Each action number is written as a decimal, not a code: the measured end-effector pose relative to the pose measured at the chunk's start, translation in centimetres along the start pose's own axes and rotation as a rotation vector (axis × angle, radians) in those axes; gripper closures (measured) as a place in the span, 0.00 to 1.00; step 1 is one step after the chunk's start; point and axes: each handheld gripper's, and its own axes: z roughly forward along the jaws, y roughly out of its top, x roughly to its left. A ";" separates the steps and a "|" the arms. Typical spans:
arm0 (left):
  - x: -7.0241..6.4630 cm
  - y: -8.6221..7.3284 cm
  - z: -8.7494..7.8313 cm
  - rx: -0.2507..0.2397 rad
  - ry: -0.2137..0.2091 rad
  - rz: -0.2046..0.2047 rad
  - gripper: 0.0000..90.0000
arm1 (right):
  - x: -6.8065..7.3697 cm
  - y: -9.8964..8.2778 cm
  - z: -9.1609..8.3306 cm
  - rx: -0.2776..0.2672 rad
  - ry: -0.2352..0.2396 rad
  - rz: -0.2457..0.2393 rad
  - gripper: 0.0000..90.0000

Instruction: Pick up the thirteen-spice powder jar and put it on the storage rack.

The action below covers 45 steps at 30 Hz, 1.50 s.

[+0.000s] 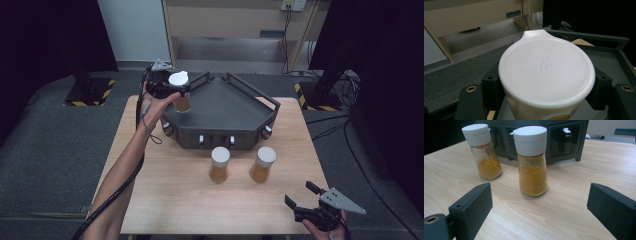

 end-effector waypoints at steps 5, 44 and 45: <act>0.1 -0.4 0.9 0.001 0.024 -0.024 0.33 | 0.0 0.0 0.0 -0.001 -0.001 -0.001 0.07; -0.3 -3.3 2.8 -0.019 0.024 -0.004 0.29 | 0.0 0.0 0.0 -0.004 0.003 -0.002 0.07; -0.3 -3.3 2.8 -0.024 0.025 -0.020 0.24 | 0.0 -0.1 0.0 -0.005 0.003 -0.003 0.07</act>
